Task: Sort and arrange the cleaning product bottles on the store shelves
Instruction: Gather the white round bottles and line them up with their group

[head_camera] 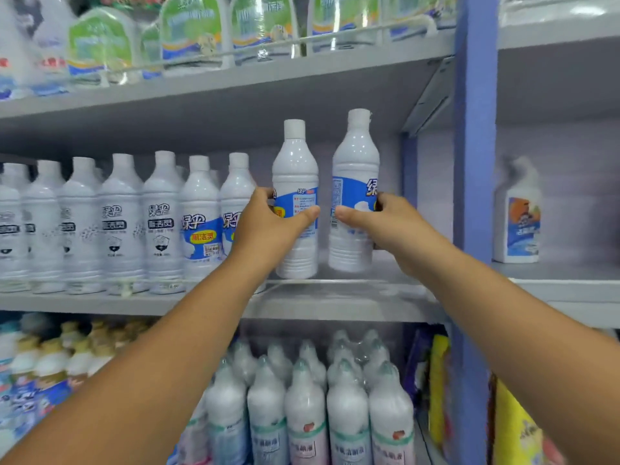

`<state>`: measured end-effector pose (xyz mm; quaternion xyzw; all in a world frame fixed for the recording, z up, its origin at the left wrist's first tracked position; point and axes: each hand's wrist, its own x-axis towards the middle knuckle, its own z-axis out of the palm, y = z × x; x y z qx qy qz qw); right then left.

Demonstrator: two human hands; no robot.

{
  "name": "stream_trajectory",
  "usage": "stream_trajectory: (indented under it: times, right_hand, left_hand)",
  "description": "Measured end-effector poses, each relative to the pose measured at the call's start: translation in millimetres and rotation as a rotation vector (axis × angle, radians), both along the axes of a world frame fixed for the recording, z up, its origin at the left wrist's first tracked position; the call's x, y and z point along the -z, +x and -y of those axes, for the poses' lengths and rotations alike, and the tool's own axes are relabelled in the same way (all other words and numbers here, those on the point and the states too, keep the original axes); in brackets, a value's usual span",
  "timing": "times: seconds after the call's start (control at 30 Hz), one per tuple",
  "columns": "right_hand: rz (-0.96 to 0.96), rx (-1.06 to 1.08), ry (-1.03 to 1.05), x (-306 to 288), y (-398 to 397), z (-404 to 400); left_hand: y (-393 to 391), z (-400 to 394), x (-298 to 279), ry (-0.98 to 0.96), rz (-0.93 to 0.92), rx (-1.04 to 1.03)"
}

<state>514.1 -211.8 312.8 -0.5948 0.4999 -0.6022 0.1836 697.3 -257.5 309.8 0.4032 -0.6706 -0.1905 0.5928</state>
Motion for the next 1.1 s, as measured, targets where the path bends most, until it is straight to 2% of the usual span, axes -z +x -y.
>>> stream_trajectory:
  times: [0.23, 0.63, 0.77, 0.9, 0.97, 1.1]
  right_hand:
    - [-0.031, 0.074, 0.103, 13, 2, 4]
    - [-0.153, 0.134, 0.133, 23, 8, 0]
    - [-0.190, 0.107, 0.192, 11, 5, -3]
    - [-0.140, 0.214, 0.063, -38, -1, -7]
    - [-0.139, 0.208, 0.032, -67, -2, -10]
    - [-0.203, 0.102, 0.194, -93, 6, -9]
  left_hand:
    - [-1, 18, 16, 0.015, 0.040, 0.042]
    - [6, 18, 14, 0.124, 0.103, 0.089]
    - [11, 7, -17, 0.061, 0.103, 0.083]
    - [20, 2, -78, 0.007, 0.138, 0.052]
    - [23, 6, -103, 0.034, 0.219, 0.096]
    - [21, 12, -129, 0.177, 0.467, 0.194]
